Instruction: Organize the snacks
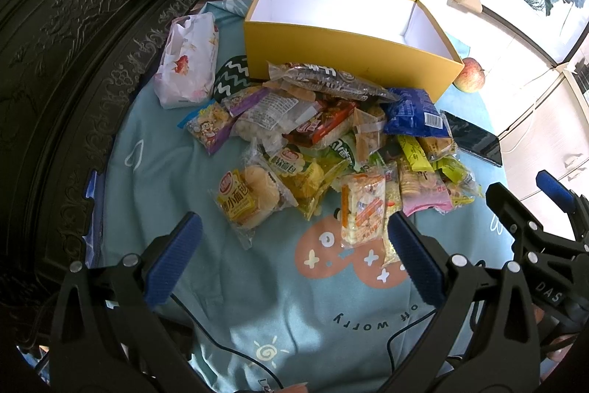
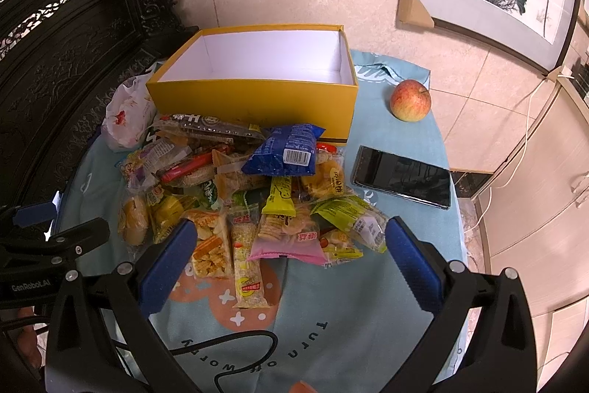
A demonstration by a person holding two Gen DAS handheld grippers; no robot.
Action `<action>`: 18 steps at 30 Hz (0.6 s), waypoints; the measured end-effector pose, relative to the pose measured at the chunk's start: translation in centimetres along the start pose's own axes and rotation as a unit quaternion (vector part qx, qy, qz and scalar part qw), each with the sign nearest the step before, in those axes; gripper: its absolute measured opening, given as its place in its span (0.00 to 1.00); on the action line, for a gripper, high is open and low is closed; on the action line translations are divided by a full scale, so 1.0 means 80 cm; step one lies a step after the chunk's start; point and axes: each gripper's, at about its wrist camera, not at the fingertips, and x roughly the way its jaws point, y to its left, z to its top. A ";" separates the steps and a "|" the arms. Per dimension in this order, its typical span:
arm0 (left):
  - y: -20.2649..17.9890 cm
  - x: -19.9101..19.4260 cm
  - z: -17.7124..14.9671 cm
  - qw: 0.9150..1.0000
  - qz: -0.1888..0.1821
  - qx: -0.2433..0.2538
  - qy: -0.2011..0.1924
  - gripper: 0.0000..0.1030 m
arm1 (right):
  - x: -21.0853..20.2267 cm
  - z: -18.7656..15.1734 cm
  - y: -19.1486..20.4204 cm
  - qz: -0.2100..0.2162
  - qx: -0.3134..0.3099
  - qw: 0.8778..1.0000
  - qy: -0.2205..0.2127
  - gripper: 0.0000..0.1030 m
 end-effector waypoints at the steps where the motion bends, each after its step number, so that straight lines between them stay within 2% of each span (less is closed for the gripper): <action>1: 0.000 0.000 0.000 1.000 0.000 0.000 0.000 0.98 | 0.000 0.000 0.000 0.000 0.000 1.000 0.000 0.99; 18: 0.000 0.001 -0.006 1.000 -0.001 -0.002 0.005 0.98 | 0.000 -0.003 -0.003 -0.003 0.002 1.000 0.003 0.99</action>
